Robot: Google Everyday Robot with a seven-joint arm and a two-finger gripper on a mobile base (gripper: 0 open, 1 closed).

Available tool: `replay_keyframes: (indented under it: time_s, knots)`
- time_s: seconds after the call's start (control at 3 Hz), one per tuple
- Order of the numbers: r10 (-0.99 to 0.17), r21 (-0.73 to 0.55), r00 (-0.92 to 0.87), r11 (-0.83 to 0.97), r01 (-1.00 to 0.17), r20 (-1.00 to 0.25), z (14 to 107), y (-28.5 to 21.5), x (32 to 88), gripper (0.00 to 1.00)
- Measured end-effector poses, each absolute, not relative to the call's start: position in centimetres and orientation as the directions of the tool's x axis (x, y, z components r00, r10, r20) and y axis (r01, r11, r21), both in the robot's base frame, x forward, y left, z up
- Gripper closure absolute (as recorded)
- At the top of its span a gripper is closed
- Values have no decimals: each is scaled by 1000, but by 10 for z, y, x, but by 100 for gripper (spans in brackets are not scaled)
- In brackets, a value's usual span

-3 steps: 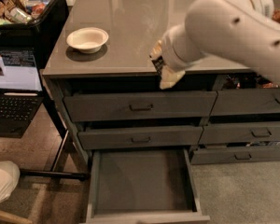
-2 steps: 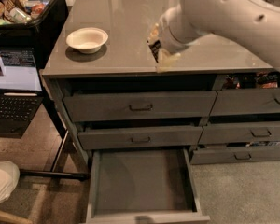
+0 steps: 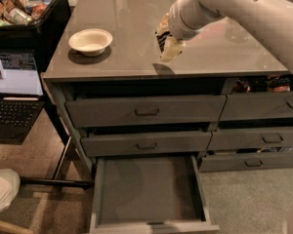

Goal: Pick rxbar chocolate from bottom drawer and place on counter

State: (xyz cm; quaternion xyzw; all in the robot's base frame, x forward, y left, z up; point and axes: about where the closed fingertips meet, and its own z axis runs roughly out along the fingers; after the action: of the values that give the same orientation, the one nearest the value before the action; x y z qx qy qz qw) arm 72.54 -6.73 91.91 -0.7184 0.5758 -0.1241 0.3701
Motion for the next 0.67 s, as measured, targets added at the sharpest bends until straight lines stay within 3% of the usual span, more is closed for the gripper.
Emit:
replay_keyframes:
  time_s: [0.33, 0.67]
  knots:
    - [-906, -637, 272, -2, -771, -325, 910, -70, 747, 83]
    - [-893, -609, 253, 29, -792, -372, 903, -73, 756, 59]
